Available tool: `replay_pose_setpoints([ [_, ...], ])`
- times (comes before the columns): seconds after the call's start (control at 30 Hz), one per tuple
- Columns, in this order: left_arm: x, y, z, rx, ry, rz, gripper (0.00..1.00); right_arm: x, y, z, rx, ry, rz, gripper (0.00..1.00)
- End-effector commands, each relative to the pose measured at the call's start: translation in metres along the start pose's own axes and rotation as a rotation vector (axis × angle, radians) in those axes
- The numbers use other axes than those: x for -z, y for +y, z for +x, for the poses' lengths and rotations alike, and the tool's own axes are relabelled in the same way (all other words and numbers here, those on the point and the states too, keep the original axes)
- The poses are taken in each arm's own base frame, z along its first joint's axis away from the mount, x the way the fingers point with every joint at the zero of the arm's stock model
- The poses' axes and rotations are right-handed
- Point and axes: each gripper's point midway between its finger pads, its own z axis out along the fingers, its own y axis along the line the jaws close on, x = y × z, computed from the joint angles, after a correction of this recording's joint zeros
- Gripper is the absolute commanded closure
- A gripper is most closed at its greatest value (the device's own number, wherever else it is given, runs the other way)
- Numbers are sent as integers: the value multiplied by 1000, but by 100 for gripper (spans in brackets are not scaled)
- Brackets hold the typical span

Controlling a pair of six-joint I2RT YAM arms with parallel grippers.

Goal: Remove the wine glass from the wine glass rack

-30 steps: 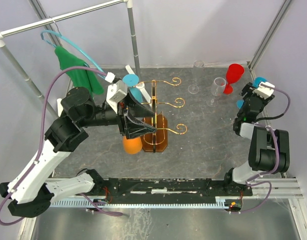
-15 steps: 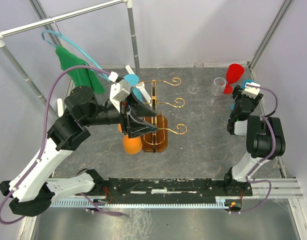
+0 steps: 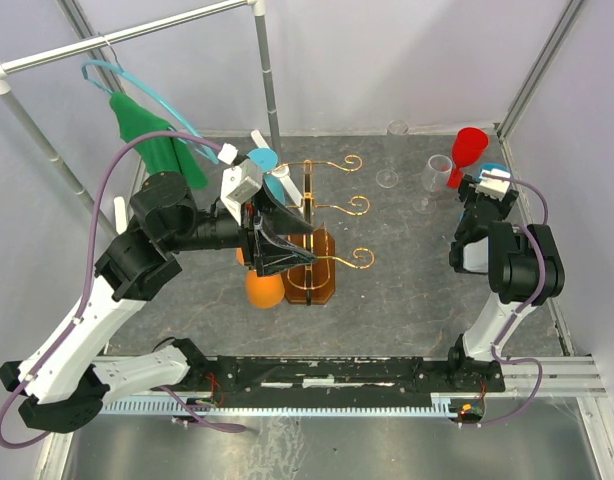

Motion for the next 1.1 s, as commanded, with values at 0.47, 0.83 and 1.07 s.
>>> replay_pose_setpoints([
  [0.47,3,1,-4,-53,-22,-16,35,17,-11,-24,-57,-76,22,8],
  [0.83,16,2,-8,-50,-48,-88,30,47,-19,-53,-78,-134,-16,0],
  [1.07,30,50,-10,35,-68,-392,27,72,-30,-92,-84,-152,-12,0],
])
